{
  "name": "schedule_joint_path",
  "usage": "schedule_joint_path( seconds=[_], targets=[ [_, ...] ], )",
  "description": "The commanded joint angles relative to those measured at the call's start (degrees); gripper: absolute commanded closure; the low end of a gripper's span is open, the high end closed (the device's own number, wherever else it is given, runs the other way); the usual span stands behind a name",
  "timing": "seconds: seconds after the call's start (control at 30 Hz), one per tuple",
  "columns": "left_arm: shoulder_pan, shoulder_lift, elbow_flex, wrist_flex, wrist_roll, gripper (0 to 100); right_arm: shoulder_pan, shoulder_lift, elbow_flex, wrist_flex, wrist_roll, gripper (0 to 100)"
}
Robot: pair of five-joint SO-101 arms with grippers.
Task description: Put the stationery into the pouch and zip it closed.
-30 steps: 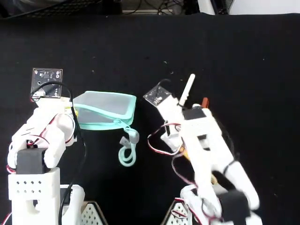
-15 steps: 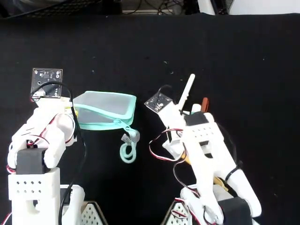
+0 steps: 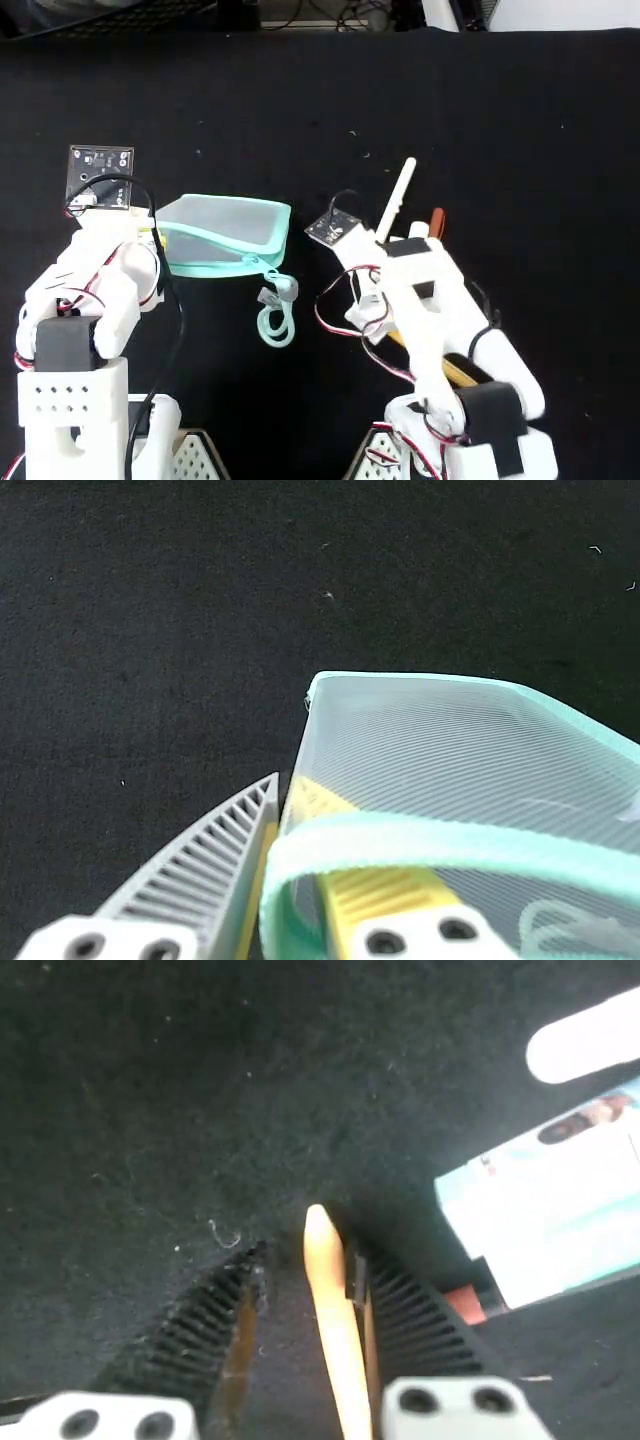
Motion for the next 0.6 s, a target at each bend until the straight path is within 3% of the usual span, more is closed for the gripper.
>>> schedule_joint_path(
  seconds=[0.0,0.17,0.27,0.57],
  targets=[
    [-0.22,0.18,-0.04,-1.05,0.62,97,0.18,1.36,-0.13,-1.14,0.44,87.7],
    [-0.22,0.18,-0.04,-1.05,0.62,97,-0.09,4.0,-0.04,-1.23,0.44,88.4],
    [-0.31,0.18,-0.04,-1.05,0.62,97,0.0,4.44,-0.04,-2.2,0.44,98.4],
    [-0.31,0.18,-0.04,-1.05,0.62,97,0.26,-2.68,0.04,-0.7,0.35,98.6]
  ],
)
